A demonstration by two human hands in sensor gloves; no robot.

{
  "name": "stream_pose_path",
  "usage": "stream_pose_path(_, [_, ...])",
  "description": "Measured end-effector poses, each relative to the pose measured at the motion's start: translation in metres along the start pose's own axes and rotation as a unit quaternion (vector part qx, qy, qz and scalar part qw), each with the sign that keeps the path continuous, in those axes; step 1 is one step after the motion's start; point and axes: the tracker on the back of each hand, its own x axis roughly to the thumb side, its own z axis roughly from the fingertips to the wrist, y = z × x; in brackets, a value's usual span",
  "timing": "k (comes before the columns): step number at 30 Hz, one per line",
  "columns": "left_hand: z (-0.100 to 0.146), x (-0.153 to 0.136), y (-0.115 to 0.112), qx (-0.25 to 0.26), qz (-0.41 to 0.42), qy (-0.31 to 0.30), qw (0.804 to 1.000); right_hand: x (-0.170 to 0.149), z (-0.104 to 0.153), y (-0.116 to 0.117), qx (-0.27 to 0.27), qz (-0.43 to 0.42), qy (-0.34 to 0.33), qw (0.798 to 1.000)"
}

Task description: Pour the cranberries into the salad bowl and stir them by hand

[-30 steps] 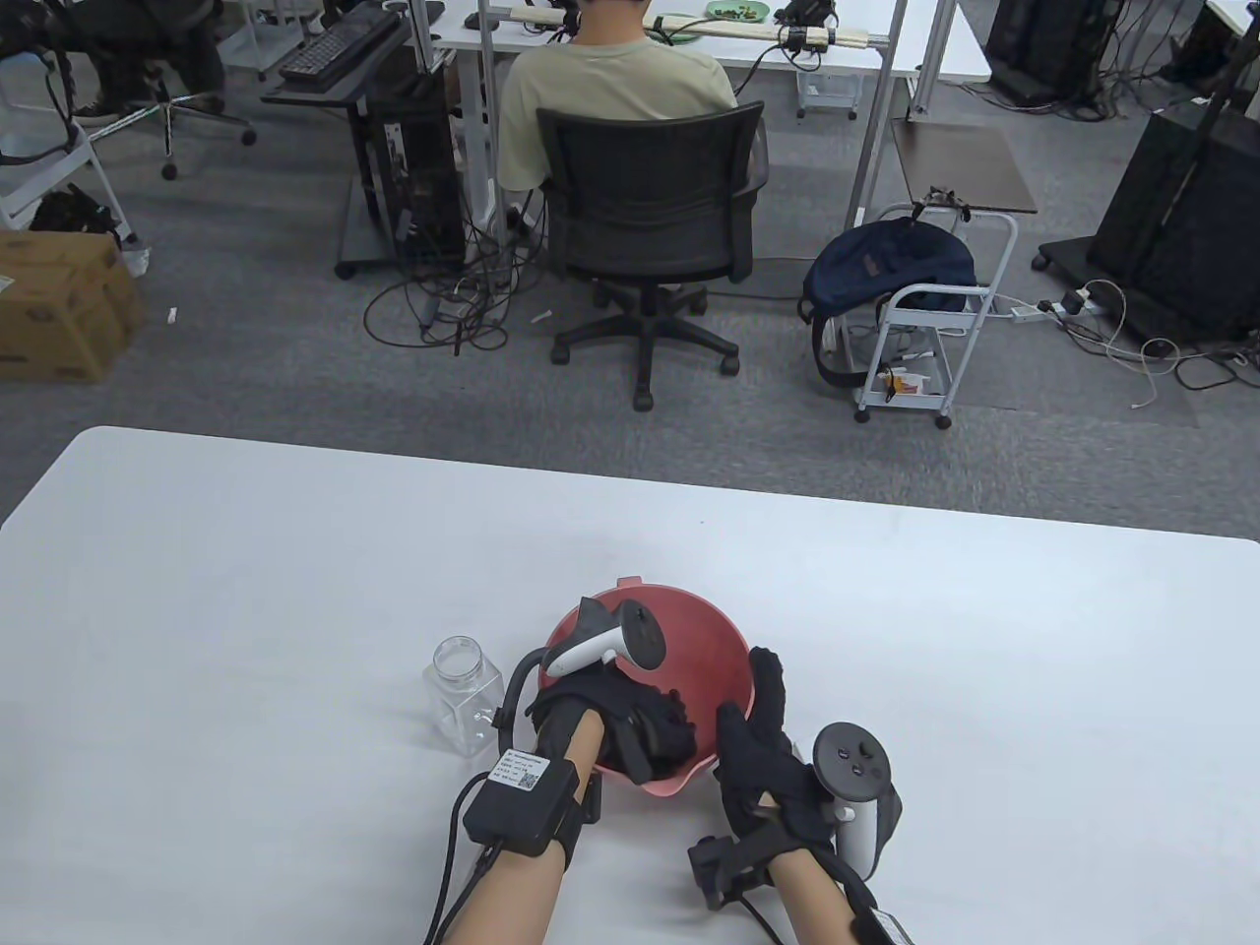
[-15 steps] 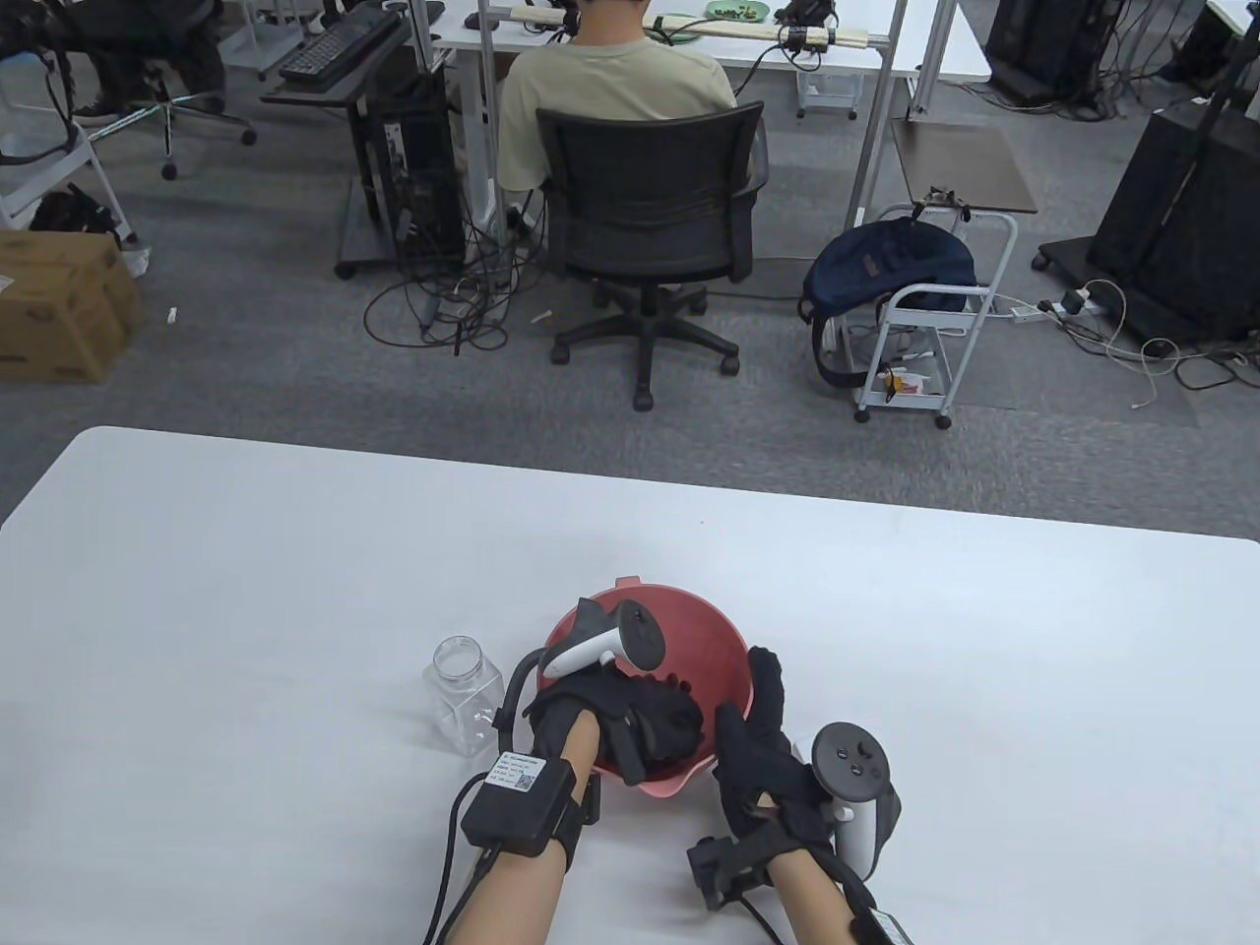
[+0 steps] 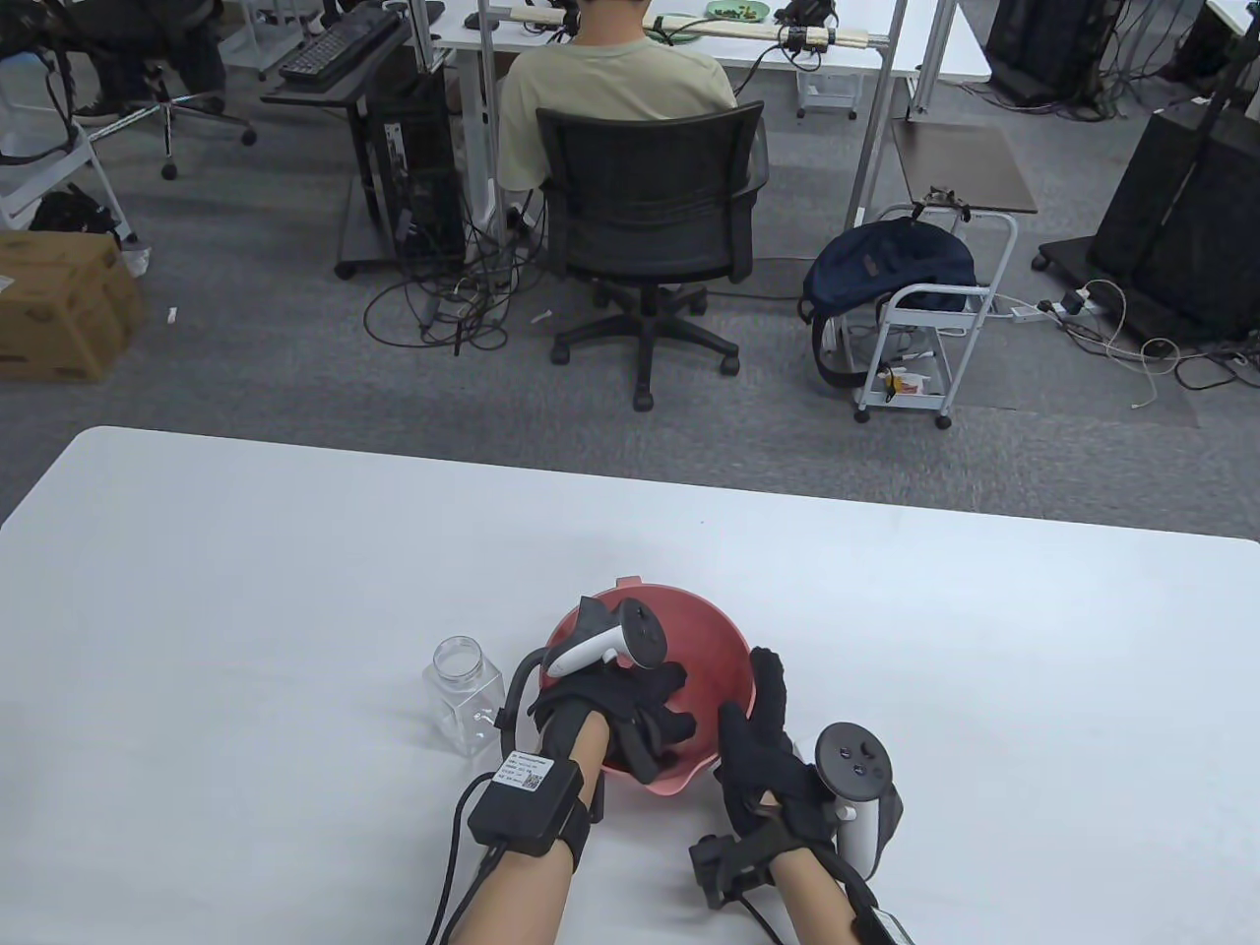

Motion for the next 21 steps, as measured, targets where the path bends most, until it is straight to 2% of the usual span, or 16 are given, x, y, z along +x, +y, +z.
stream_pose_path(13, [0.0013,-0.0002,0.0013,-0.01,0.005,0.02,1.0,0.0005,0.0002,-0.001,0.001,-0.003,0.003,1.0])
stream_pose_path(21, [0.0024,-0.0003,0.0032,0.005,-0.004,0.035,0.999,0.0007,0.0,-0.0013,0.001,-0.003,0.004,1.0])
